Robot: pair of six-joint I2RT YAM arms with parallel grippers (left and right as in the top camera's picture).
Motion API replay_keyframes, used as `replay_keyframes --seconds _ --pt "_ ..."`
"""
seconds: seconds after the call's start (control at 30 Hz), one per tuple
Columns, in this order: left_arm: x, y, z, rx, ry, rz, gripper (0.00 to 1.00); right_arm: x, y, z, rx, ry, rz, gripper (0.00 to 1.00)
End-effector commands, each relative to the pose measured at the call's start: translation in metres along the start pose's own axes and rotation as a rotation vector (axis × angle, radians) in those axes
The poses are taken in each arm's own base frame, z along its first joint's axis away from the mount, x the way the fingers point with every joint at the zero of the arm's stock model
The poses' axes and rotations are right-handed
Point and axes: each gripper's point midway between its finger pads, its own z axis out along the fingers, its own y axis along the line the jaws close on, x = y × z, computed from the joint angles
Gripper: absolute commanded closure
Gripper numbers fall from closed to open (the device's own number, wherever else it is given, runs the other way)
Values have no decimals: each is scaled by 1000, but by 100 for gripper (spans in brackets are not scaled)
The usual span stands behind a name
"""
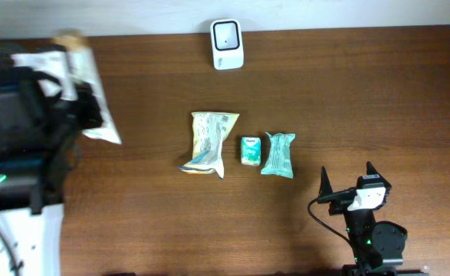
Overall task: Scan the item barcode
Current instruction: 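Place the cream package left of the white-yellow bag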
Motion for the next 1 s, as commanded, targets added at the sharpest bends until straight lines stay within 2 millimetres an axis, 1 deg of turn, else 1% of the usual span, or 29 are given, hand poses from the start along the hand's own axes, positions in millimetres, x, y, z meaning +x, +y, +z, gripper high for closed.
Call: replay_keyframes --seconds 0.0,0.13,0.27,0.33,0.4,0.5,0.57,0.6,0.63,0.67,0.7,0.73,0.77,0.8,0.83,0.87,0.93,0.97 --pt "38 -34 31 67 198 -25 100 2 -2 0 11 1 1 1" --pt "101 -53 80 63 489 -21 100 2 -2 0 11 1 1 1" --pt "151 -68 126 37 687 -31 100 2 -2 0 11 1 1 1" --pt "169 -73 142 32 742 -19 100 2 -2 0 11 1 1 1" --pt "194 -80 166 25 812 2 100 2 -2 0 11 1 1 1" --pt "215 -79 184 3 864 -15 100 2 -2 0 11 1 1 1" --pt "224 -78 193 -3 885 -14 100 2 -2 0 11 1 1 1" --pt "227 -78 195 -6 892 -14 90 2 -2 0 11 1 1 1" --pt "230 -77 197 -7 898 -13 72 2 -2 0 11 1 1 1" --pt "230 -77 197 -7 900 -13 50 2 -2 0 11 1 1 1" --pt "230 -78 197 -4 900 -14 36 2 -2 0 11 1 1 1" --pt "229 -79 197 0 898 -16 24 2 -2 0 11 1 1 1" --pt "228 -79 197 2 895 -17 19 2 -2 0 11 1 1 1" --pt "225 -80 198 4 887 -17 18 2 -2 0 11 1 1 1" --pt "214 -84 198 17 863 -20 12 2 -2 0 11 1 1 1" --pt "203 -86 197 25 840 -22 11 2 -2 0 11 1 1 1" --pt "160 -91 188 52 754 -13 11 2 -2 0 11 1 1 1" --pt "129 -91 178 70 694 3 10 2 -2 0 11 1 1 1"
